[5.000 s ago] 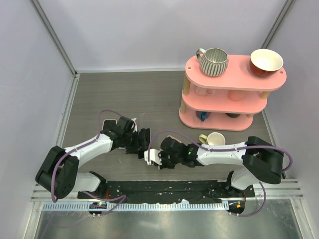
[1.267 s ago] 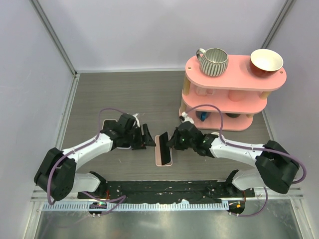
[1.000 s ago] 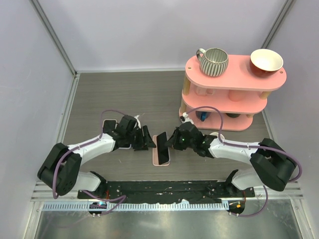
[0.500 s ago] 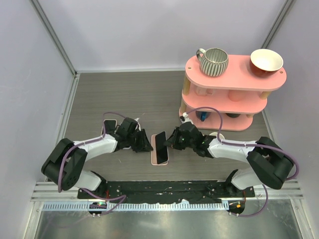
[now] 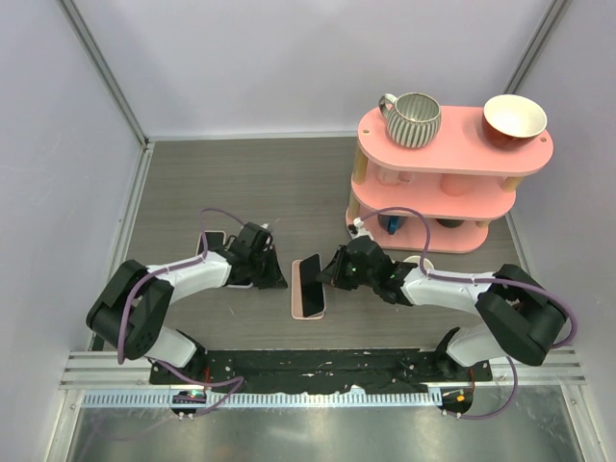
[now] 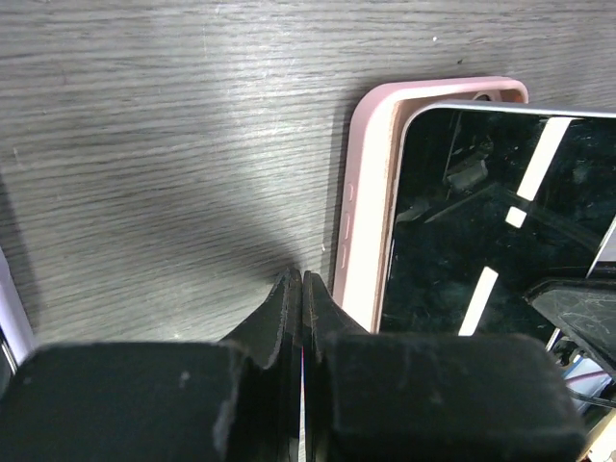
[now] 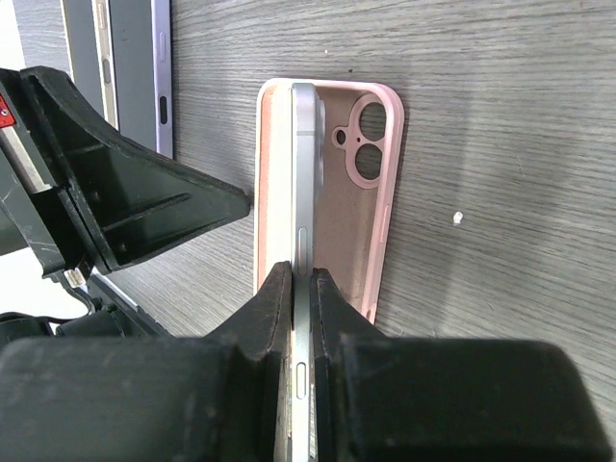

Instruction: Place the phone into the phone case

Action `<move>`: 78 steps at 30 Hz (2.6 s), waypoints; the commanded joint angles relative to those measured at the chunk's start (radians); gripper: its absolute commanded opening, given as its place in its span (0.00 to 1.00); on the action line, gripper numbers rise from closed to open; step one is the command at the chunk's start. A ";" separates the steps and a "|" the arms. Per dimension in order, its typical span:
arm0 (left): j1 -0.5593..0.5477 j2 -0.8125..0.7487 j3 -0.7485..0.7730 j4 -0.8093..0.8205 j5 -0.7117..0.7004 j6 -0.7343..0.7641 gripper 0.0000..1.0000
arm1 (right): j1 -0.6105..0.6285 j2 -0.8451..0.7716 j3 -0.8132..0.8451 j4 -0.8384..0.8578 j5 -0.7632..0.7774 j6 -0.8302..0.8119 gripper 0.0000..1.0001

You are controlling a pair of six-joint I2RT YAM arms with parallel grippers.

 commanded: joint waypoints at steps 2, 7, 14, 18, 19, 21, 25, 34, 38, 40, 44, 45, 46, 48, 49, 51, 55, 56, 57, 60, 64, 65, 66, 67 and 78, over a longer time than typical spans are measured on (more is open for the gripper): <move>-0.009 0.025 -0.021 0.043 -0.005 -0.013 0.00 | -0.005 0.037 -0.020 0.016 0.018 0.004 0.01; -0.012 0.045 -0.027 0.062 0.009 -0.021 0.00 | -0.005 0.068 -0.020 0.049 0.006 0.019 0.01; -0.021 0.051 -0.027 0.071 0.015 -0.026 0.00 | -0.005 0.109 -0.013 0.096 -0.017 0.044 0.01; -0.024 0.055 -0.026 0.073 0.015 -0.026 0.00 | -0.003 0.138 -0.006 0.102 -0.031 0.032 0.01; -0.024 0.060 -0.022 0.073 0.018 -0.024 0.00 | -0.003 0.152 -0.005 0.101 -0.040 0.024 0.01; -0.024 0.062 -0.021 0.071 0.018 -0.023 0.00 | -0.003 0.164 -0.005 0.096 -0.046 0.009 0.01; -0.024 0.068 -0.015 0.073 0.016 -0.016 0.00 | 0.003 0.204 0.018 0.095 -0.086 -0.076 0.01; -0.024 0.075 -0.004 0.065 0.018 -0.013 0.00 | 0.004 0.258 0.063 -0.002 -0.065 -0.129 0.16; -0.024 0.054 -0.007 0.048 0.005 -0.010 0.00 | 0.004 0.214 0.084 -0.031 -0.040 -0.125 0.29; -0.024 0.039 -0.010 0.041 -0.001 -0.012 0.00 | 0.004 0.189 0.112 -0.074 -0.017 -0.139 0.34; -0.024 0.014 -0.010 0.027 -0.004 -0.013 0.00 | 0.003 0.168 0.175 -0.167 0.012 -0.169 0.39; -0.024 0.010 -0.007 0.022 -0.007 -0.013 0.00 | 0.001 0.161 0.185 -0.169 0.017 -0.169 0.41; -0.024 0.000 -0.007 0.013 -0.008 -0.013 0.00 | 0.003 0.145 0.201 -0.213 0.020 -0.174 0.45; -0.024 -0.007 -0.003 -0.001 -0.014 -0.012 0.00 | 0.003 0.132 0.227 -0.241 0.028 -0.174 0.50; -0.024 -0.013 0.001 -0.004 -0.016 -0.009 0.00 | 0.003 0.125 0.236 -0.279 0.037 -0.174 0.51; -0.024 -0.021 0.005 -0.015 -0.021 -0.009 0.00 | 0.004 0.120 0.262 -0.315 0.037 -0.178 0.55; -0.024 -0.035 0.013 -0.025 -0.024 -0.009 0.00 | 0.003 0.102 0.284 -0.382 0.095 -0.182 0.58; -0.024 -0.043 0.014 -0.025 -0.022 -0.009 0.00 | 0.004 0.091 0.287 -0.387 0.100 -0.186 0.59; -0.024 -0.044 0.016 -0.030 -0.022 -0.009 0.00 | 0.003 0.085 0.291 -0.392 0.106 -0.186 0.60; -0.024 -0.063 0.020 -0.036 -0.019 -0.009 0.00 | 0.003 0.062 0.302 -0.422 0.135 -0.191 0.64; -0.024 -0.084 0.028 -0.038 -0.014 -0.004 0.00 | 0.001 0.048 0.313 -0.471 0.160 -0.197 0.66; -0.024 -0.089 0.030 -0.038 -0.011 -0.003 0.00 | 0.000 0.045 0.311 -0.474 0.160 -0.198 0.66; -0.024 -0.092 0.031 -0.039 -0.011 -0.004 0.00 | 0.000 0.042 0.310 -0.477 0.164 -0.197 0.67; -0.024 -0.090 0.036 -0.035 -0.008 -0.006 0.00 | 0.000 0.043 0.308 -0.479 0.166 -0.195 0.66; -0.024 -0.050 0.085 0.019 0.033 -0.027 0.33 | 0.000 0.118 0.230 -0.370 0.081 -0.211 0.48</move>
